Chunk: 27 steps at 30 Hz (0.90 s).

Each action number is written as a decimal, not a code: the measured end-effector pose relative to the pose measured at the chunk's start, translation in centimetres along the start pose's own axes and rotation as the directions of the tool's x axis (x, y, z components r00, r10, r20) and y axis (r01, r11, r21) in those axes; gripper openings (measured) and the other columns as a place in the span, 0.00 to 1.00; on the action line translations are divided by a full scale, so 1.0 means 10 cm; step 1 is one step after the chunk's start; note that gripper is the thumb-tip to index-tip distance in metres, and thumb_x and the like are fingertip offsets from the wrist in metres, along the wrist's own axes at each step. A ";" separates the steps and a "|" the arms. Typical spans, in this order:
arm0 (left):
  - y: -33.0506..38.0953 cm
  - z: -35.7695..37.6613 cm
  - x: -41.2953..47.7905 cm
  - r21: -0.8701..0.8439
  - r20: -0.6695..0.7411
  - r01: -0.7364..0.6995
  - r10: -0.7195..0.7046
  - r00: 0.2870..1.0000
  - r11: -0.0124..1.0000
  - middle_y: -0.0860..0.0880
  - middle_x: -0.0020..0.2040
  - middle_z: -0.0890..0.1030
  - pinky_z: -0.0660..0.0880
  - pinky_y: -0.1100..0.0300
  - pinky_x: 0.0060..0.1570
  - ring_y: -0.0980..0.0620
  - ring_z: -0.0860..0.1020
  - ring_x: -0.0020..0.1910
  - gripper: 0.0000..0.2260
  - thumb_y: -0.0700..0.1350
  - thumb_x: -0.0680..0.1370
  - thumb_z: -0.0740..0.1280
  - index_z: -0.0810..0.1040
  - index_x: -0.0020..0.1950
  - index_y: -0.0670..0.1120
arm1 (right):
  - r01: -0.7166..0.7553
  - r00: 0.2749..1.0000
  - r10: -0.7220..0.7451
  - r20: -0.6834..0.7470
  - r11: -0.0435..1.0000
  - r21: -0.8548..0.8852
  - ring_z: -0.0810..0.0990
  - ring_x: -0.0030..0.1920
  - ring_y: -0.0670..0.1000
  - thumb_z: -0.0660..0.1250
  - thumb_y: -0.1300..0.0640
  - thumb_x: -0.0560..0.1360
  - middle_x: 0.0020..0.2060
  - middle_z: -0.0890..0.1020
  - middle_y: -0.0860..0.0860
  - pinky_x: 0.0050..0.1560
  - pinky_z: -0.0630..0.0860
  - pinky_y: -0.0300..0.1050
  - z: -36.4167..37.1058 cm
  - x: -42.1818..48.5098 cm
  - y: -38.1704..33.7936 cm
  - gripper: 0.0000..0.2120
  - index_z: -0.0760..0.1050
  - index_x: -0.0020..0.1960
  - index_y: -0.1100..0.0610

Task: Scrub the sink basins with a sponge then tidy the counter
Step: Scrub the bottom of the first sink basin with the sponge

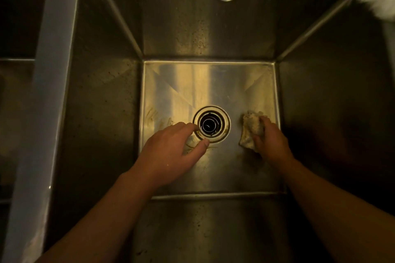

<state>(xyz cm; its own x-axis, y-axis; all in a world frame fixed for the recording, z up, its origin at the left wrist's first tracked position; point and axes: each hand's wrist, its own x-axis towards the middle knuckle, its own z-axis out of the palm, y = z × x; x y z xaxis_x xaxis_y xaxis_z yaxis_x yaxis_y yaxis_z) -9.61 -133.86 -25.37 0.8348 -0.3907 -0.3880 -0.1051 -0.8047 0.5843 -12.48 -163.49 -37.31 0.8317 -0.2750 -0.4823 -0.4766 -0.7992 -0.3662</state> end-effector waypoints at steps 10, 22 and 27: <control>0.02 0.02 -0.01 -0.026 0.016 -0.022 0.023 1.000 0.999 0.56 0.62 0.78 0.77 0.52 0.55 0.55 0.77 0.58 0.26 0.68 0.76 0.54 0.72 0.69 0.56 | -0.285 0.950 0.275 0.145 0.957 0.057 0.79 0.56 0.64 0.71 0.48 0.75 0.55 0.78 0.59 0.54 0.77 0.55 0.03 -0.37 -0.08 0.25 0.62 0.62 0.56; 0.06 0.03 -0.03 -0.030 0.011 -0.044 0.044 0.999 0.999 0.55 0.63 0.78 0.76 0.53 0.55 0.55 0.77 0.58 0.27 0.67 0.77 0.55 0.72 0.70 0.55 | -0.199 0.968 0.149 0.203 0.945 0.258 0.79 0.50 0.53 0.78 0.56 0.69 0.51 0.78 0.50 0.49 0.81 0.53 0.09 -0.46 -0.10 0.30 0.66 0.64 0.52; 0.05 0.03 -0.03 -0.052 -0.008 -0.026 0.025 1.000 0.998 0.56 0.61 0.79 0.77 0.51 0.54 0.55 0.78 0.57 0.25 0.67 0.77 0.56 0.73 0.68 0.56 | -0.116 0.977 0.059 0.205 0.953 0.280 0.79 0.49 0.52 0.78 0.56 0.68 0.50 0.78 0.49 0.50 0.79 0.51 0.32 -0.35 -0.43 0.28 0.66 0.62 0.52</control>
<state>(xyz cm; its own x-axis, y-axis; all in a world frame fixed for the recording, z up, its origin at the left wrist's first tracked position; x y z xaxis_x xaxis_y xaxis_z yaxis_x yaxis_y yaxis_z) -10.05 -134.27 -25.22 0.8363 -0.4072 -0.3671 -0.0980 -0.7699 0.6306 -14.26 -157.36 -36.63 0.7262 -0.2060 -0.6559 -0.6305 -0.5799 -0.5159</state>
